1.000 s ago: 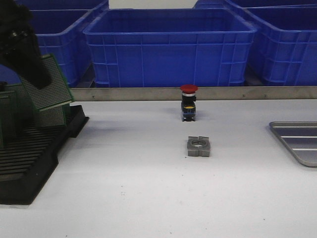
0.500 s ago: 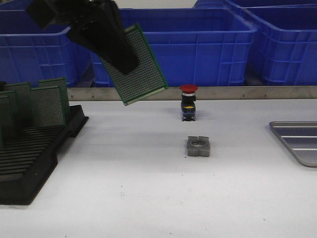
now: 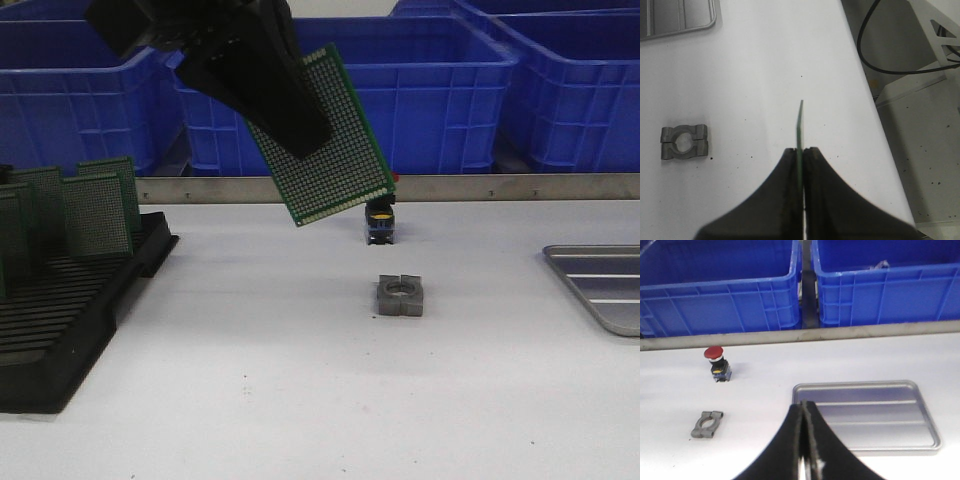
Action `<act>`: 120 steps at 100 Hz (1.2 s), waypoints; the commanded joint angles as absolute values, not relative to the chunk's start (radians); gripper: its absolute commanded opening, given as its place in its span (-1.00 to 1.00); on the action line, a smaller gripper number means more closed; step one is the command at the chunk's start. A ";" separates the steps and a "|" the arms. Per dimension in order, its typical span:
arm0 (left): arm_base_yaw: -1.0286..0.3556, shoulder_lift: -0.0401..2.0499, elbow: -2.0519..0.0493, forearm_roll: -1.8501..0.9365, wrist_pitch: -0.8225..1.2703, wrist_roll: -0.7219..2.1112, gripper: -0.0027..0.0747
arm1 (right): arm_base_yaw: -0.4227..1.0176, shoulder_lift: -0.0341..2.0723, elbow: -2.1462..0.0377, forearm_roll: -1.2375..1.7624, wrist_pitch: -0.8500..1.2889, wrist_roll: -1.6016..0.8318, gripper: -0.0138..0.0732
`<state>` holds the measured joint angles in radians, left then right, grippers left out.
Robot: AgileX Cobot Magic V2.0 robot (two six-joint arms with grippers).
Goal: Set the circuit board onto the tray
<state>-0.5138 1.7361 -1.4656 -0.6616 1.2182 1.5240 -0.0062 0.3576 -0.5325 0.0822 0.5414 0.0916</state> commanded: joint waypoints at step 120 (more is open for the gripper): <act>-0.522 1.685 -1.494 -0.762 1.275 1.513 -0.98 | 0.139 0.900 -0.653 0.972 0.628 -1.111 0.37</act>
